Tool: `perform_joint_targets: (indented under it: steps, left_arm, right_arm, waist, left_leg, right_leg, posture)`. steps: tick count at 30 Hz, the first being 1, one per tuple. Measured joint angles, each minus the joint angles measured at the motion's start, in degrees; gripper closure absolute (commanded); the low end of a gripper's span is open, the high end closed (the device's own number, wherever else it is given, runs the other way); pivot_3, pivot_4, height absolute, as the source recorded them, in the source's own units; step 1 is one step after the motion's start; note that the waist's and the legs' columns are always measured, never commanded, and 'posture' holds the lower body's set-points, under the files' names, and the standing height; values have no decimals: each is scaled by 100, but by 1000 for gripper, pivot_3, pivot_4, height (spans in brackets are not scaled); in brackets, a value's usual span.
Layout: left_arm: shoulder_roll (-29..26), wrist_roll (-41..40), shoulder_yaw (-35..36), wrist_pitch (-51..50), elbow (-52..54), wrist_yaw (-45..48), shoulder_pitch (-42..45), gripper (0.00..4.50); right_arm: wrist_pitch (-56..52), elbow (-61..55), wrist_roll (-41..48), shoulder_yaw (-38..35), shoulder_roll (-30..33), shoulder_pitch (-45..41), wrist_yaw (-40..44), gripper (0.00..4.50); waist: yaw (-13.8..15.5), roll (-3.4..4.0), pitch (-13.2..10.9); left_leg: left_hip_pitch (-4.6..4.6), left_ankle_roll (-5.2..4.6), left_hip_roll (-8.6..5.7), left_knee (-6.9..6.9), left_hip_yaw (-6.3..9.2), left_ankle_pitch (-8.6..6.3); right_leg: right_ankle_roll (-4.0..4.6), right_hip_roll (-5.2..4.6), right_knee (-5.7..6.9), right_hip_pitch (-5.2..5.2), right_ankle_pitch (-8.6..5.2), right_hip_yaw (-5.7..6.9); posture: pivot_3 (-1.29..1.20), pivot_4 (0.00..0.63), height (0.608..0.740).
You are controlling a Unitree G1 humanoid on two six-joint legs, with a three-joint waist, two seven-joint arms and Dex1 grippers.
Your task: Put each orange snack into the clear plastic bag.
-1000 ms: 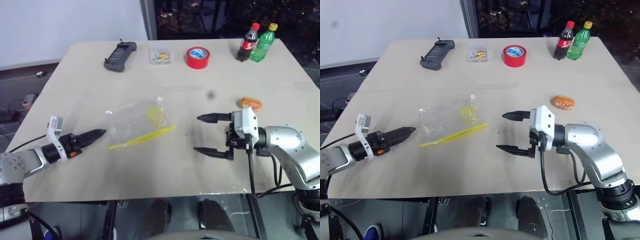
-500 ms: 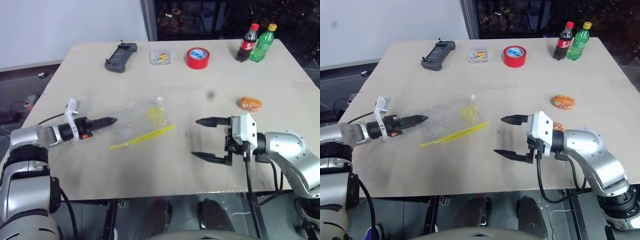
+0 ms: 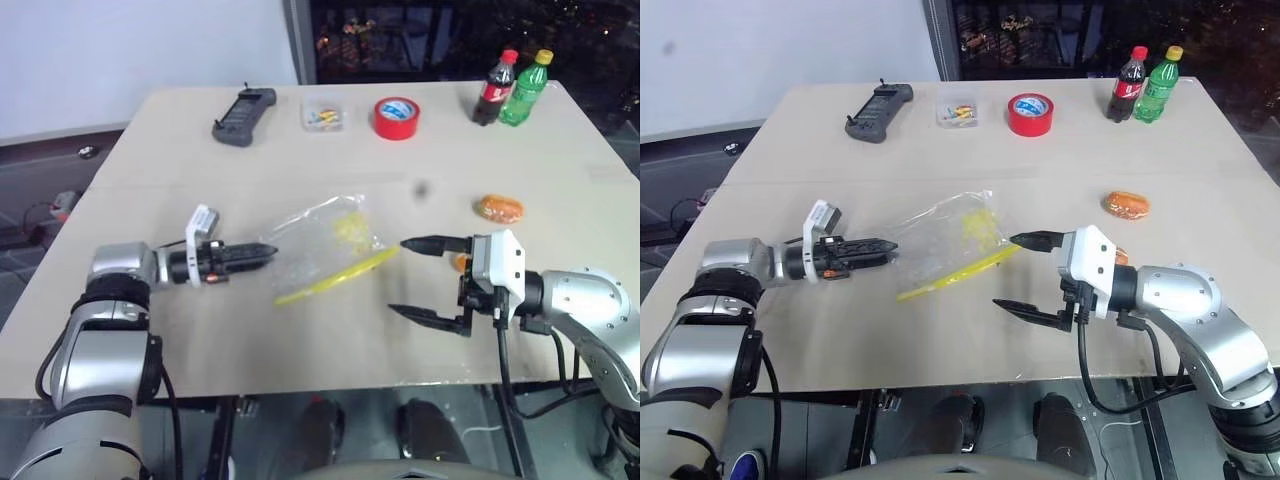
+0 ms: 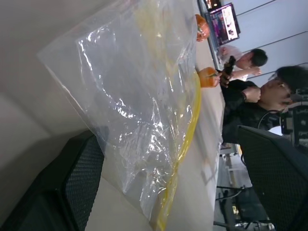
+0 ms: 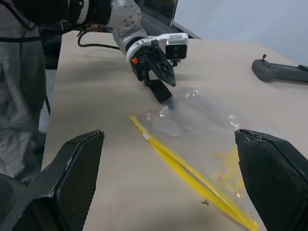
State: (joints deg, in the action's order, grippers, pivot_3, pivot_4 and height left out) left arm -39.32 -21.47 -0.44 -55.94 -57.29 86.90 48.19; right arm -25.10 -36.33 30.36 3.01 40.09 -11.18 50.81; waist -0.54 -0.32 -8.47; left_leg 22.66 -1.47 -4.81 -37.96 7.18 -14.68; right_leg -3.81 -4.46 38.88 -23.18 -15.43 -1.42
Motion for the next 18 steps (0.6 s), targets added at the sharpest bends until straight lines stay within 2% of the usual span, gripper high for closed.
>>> perform_joint_targets:
  steps: [1, 5, 12, 13, 14, 18]
  left_arm:
    - [71, 0, 18, -23, 15, -99, 0, 781]
    - [385, -6, 110, -164, 220, -357, -35, 781]
    - [621, -64, 278, -525, 440, -691, 2, 781]
    - [673, -92, 336, -575, 465, -752, 4, 280]
    - [722, -135, 386, -637, 552, -804, 5, 32]
    - [902, -307, 681, -1019, 696, -1235, 21, 32]
  right_arm:
    - [-16, -12, 7, -1, 0, 13, -18, 0]
    - [-68, -106, 16, -1, -1, 72, -98, 0]
    - [-86, -112, -19, -1, -4, 72, -195, 0]
    - [-86, -113, -26, -1, -11, 72, -207, 0]
    - [-86, -112, -43, 0, -16, 72, -232, 0]
    - [-85, -112, -75, 1, -64, 71, -263, 0]
  waist:
    - [2, 4, 3]
    - [-4, 5, 9]
    - [-3, 6, 10]
    - [-3, 6, 10]
    - [0, 6, 10]
    - [-8, 6, 10]
  left_leg:
    - [-1, -1, 0, -7, 4, -1]
    - [-8, -5, -2, -26, 15, -3]
    - [-25, -7, -4, -27, 25, -5]
    - [-25, -7, -4, -28, 26, -5]
    - [-25, -7, -5, -28, 28, -5]
    - [-26, -7, -5, -30, 32, -5]
  right_leg:
    - [-1, 0, 1, 6, 0, 4]
    - [-4, 0, 0, 27, 2, 15]
    - [-8, -1, -1, 48, 0, 23]
    - [-8, -1, -1, 48, 0, 25]
    - [-8, -2, -1, 50, 0, 26]
    - [-8, -1, 0, 51, 0, 29]
  posture:
    - [0, 150, 740]
    - [0, 150, 740]
    - [0, 150, 740]
    - [0, 150, 740]
    - [0, 150, 740]
    - [0, 150, 740]
